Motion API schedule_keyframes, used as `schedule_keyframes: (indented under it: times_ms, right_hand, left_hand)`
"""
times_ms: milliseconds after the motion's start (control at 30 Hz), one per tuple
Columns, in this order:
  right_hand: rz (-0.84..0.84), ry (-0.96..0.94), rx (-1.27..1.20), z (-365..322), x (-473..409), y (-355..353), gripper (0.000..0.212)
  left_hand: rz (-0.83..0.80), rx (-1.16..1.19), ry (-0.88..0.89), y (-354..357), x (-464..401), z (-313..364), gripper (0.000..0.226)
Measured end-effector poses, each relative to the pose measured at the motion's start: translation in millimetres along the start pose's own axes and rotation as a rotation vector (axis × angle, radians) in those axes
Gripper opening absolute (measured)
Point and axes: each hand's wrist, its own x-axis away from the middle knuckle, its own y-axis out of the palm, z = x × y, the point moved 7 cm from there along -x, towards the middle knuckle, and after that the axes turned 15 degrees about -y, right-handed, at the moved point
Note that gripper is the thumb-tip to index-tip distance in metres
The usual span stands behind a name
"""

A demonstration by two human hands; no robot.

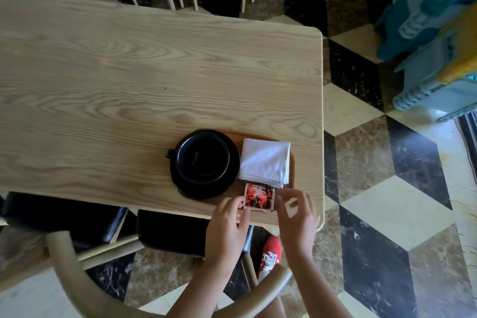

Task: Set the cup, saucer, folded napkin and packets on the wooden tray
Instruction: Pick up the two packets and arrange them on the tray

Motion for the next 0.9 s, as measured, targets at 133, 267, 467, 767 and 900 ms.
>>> schedule_keyframes:
  times_ms: [133,267,467,767,900]
  right_hand:
    - [-0.07,-0.281,0.189,-13,-36,5,0.043]
    - [-0.418,-0.412,0.22,-3,-62,40,0.053]
    - [-0.481,-0.51,0.26,1,-76,44,0.042]
    - [-0.557,-0.472,0.199,2,-71,47,0.051]
    - [-0.566,-0.46,0.206,3,-69,49,0.052]
  left_hand:
    - [0.001,-0.151,0.372,9,14,35,0.039]
    - [-0.112,-0.443,0.425,42,13,34,0.055]
    - [-0.178,-0.53,0.424,53,15,21,0.057]
    - [-0.2,-0.559,0.427,52,15,22,0.067]
    - [-0.192,-0.571,0.432,52,15,22,0.068]
